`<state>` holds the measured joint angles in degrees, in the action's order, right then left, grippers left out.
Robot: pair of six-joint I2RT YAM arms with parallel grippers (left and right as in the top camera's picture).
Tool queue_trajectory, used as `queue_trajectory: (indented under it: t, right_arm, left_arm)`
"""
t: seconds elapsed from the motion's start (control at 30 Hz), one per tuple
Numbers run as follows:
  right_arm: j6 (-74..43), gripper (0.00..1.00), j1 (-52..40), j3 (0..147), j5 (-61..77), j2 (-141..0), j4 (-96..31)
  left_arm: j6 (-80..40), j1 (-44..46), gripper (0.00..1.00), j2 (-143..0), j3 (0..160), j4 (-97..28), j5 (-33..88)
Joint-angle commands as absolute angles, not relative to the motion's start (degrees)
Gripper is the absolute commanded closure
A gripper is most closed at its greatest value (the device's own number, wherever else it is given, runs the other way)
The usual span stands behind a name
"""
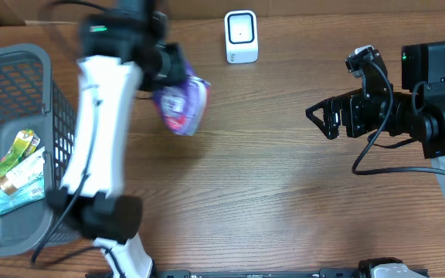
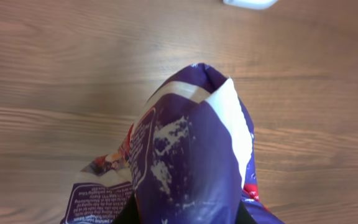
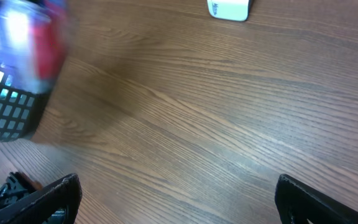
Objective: Scan the item barcode
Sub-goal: 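Carry purple bag out and drop it on table center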
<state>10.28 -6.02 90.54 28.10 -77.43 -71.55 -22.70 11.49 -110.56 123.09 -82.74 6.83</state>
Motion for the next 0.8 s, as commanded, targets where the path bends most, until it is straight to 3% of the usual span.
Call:
queue_trajectory:
  t: [0.0, 0.37, 0.43, 0.57, 0.63, 0.67, 0.77]
  right_arm:
    - [10.5, 0.00, -5.8, 91.9, 28.6, -77.4, -70.9]
    - [10.6, 0.00, -5.8, 91.9, 28.6, -77.4, -69.8]
    - [10.5, 0.00, -5.8, 91.9, 28.6, -77.4, -69.9]
    - [10.5, 0.00, -5.8, 91.9, 28.6, -77.4, -69.9]
    - [10.5, 0.00, -5.8, 91.9, 28.6, -77.4, -69.9]
    - [10.5, 0.00, -5.8, 91.9, 28.6, -77.4, -69.9]
    - [10.5, 0.00, -5.8, 91.9, 28.6, -77.4, -69.9]
  left_arm:
    - [-29.9, 15.9, 0.96, -114.8, 117.3, -79.9, 8.5]
    - [-30.9, 25.5, 0.93, -130.1, 113.7, -76.7, 15.1]
    - [-30.1, 25.6, 0.83, -130.2, 113.7, -76.7, 15.1]
    - [-26.9, 24.8, 0.24, -129.4, 115.5, -78.0, 15.1]
    - [-25.6, 24.0, 0.07, -129.2, 117.9, -80.5, 15.0]
    - [-25.0, 23.5, 0.00, -129.1, 119.8, -82.3, 14.9]
    - [-24.2, 21.7, 0.00, -129.1, 126.4, -87.7, 14.2]
